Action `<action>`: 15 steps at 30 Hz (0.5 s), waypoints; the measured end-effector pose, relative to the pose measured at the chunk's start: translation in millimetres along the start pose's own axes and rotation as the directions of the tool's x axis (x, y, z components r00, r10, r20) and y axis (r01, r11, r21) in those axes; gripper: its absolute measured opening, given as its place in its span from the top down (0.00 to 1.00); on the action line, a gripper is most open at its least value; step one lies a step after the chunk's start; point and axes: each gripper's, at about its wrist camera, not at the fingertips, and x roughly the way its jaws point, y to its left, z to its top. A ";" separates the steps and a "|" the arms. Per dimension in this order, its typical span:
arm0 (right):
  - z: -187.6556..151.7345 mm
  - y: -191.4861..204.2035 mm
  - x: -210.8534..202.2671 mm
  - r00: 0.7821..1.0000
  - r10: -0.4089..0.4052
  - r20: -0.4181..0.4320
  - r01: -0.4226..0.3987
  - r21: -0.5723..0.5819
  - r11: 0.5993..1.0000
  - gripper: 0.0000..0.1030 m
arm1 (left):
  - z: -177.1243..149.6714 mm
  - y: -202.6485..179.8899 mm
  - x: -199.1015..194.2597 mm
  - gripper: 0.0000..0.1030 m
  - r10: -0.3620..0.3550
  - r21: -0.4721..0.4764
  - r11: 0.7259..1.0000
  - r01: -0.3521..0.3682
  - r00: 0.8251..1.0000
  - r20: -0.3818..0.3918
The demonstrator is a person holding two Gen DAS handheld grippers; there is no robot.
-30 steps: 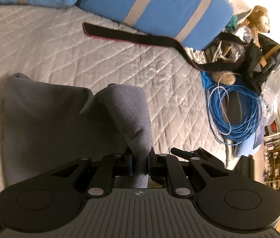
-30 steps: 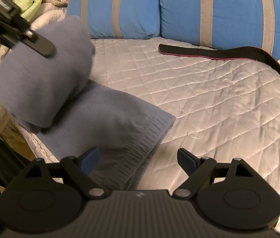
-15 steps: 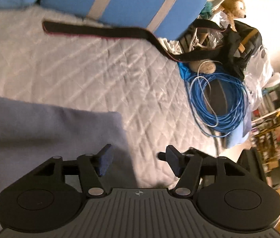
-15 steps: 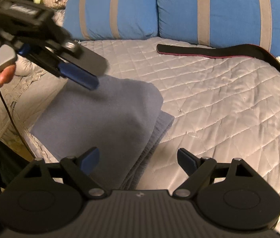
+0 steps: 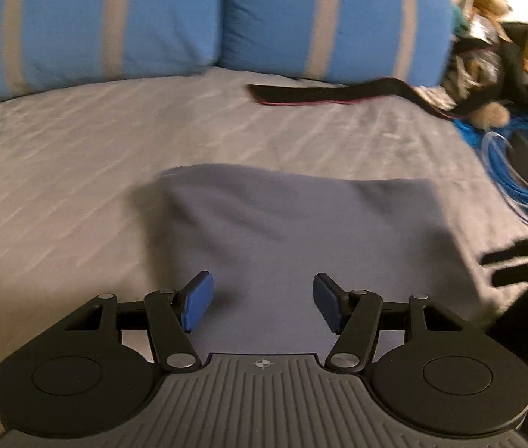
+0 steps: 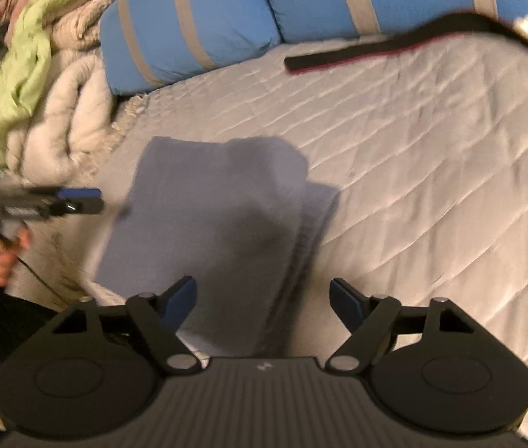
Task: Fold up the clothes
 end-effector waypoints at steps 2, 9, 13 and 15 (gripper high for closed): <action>-1.6 -2.8 5.3 0.999 0.048 -0.025 -0.046 0.072 0.996 0.30 | -9.2 16.4 0.5 0.44 -0.015 -0.064 0.998 0.014 1.000 -0.012; -4.5 -3.5 24.8 0.994 0.074 -0.086 -0.056 0.192 0.980 0.48 | -40.7 45.7 2.4 0.44 -0.062 -0.115 0.992 0.058 0.997 -0.036; -4.5 -1.6 29.9 0.993 0.052 -0.106 -0.030 0.201 0.979 0.48 | -50.2 36.7 -11.5 0.44 -0.074 -0.028 0.997 0.074 0.997 0.002; -4.4 -1.1 32.9 0.992 0.044 -0.114 -0.019 0.209 0.978 0.59 | -55.1 20.9 -21.6 0.44 -0.069 0.063 0.996 0.066 0.997 0.045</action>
